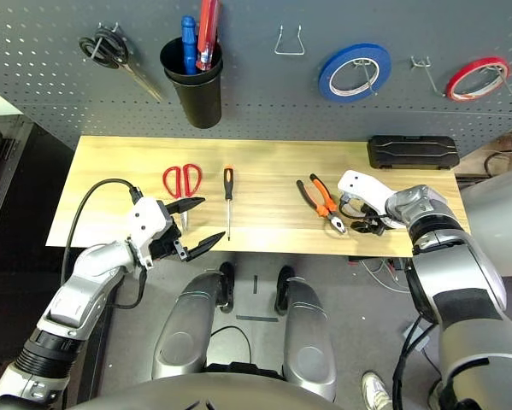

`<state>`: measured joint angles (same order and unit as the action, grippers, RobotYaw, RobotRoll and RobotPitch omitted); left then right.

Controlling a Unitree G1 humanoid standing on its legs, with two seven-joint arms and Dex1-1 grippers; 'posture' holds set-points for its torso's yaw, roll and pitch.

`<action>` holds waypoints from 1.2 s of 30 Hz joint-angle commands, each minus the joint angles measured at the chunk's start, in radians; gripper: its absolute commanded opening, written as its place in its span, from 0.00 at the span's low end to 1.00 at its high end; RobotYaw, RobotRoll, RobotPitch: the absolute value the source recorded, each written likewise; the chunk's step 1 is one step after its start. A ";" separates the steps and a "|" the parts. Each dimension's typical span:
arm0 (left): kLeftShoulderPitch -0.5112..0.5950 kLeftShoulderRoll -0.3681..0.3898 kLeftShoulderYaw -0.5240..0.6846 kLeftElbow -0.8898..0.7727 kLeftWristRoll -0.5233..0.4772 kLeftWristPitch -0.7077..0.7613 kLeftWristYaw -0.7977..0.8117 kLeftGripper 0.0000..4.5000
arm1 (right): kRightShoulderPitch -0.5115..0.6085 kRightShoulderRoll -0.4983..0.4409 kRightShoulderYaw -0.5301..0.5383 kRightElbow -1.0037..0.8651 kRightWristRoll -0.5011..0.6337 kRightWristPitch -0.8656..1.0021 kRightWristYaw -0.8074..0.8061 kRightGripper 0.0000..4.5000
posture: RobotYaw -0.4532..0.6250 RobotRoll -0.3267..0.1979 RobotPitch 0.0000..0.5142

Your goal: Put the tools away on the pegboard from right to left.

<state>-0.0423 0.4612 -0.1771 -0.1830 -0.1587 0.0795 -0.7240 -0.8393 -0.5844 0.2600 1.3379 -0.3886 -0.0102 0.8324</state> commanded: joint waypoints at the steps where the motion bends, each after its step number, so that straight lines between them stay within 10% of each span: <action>1: 0.001 -0.005 -0.012 0.010 0.012 0.002 0.001 1.00 | 0.021 -0.007 -0.011 0.017 0.003 0.008 -0.014 0.18 | 0.68 0.62 0.57; 3: -0.007 -0.010 -0.013 0.025 0.015 -0.007 0.002 1.00 | 0.025 -0.019 -0.019 0.014 0.008 -0.002 -0.029 0.01 | 0.68 0.62 0.54; 17: -0.071 -0.039 0.024 0.081 -0.014 -0.062 0.006 1.00 | 0.106 -0.101 -0.120 -0.042 0.094 -0.139 -0.100 0.01 | 0.66 0.62 0.43; 36: -0.022 -0.028 0.101 -0.206 -0.215 -0.028 -0.038 1.00 | 0.466 -0.052 -0.345 -0.240 0.265 -0.584 -0.601 0.01 | 0.66 0.62 0.37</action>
<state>-0.0673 0.4272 -0.0768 -0.3526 -0.3468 0.0342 -0.7470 -0.3994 -0.6430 -0.0615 1.1048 -0.1365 -0.5594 0.2784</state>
